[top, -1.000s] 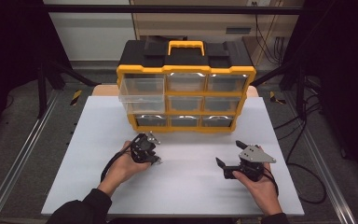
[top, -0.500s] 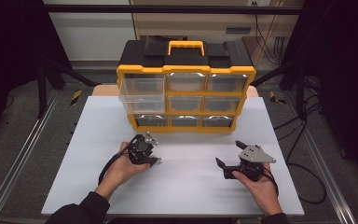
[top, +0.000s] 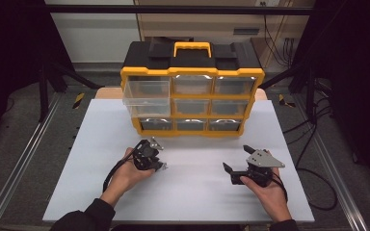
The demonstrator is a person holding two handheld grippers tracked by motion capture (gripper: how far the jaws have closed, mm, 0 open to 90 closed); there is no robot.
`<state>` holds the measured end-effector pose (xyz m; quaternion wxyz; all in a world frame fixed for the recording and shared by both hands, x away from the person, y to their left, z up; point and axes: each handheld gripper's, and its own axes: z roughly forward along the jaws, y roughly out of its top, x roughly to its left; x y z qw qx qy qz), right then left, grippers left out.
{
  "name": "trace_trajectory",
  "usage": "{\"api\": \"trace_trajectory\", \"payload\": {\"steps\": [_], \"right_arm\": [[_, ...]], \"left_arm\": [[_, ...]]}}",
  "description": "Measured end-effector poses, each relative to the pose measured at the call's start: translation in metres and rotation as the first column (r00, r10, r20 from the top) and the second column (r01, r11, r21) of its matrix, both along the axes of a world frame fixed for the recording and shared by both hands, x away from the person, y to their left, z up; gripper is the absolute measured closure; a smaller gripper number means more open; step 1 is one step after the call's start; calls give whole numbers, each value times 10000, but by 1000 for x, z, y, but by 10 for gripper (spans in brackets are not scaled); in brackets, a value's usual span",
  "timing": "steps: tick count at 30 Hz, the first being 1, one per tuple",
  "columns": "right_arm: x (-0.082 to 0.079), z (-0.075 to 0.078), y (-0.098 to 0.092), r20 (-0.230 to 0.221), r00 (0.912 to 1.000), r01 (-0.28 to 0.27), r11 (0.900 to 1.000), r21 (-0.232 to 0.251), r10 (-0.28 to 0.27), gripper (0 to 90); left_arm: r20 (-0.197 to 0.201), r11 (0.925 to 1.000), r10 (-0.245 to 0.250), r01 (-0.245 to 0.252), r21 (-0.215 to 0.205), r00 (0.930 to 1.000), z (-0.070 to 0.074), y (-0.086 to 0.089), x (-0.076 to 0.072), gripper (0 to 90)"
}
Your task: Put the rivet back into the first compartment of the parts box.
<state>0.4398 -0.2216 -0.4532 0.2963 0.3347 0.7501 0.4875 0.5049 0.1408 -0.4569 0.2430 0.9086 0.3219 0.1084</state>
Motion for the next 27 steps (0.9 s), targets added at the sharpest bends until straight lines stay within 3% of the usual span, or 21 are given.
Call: {"api": "trace_trajectory", "payload": {"steps": [12, 13, 27], "right_arm": [[0, 0, 0, -40, 10000, 11, 10000, 19, -11, 45], [0, 0, 0, -39, 10000, 10, 10000, 20, -10, 45], [0, 0, 0, -12, 10000, -6, 10000, -8, 6, 46]], "left_arm": [[296, 9998, -22, 28, -190, 9996, -2, -1, -1, 799], [338, 9999, -67, 70, -88, 9994, 0, 0, -1, 799], [889, 9977, 25, 36, -684, 9960, 16, 8, -7, 800]]}}
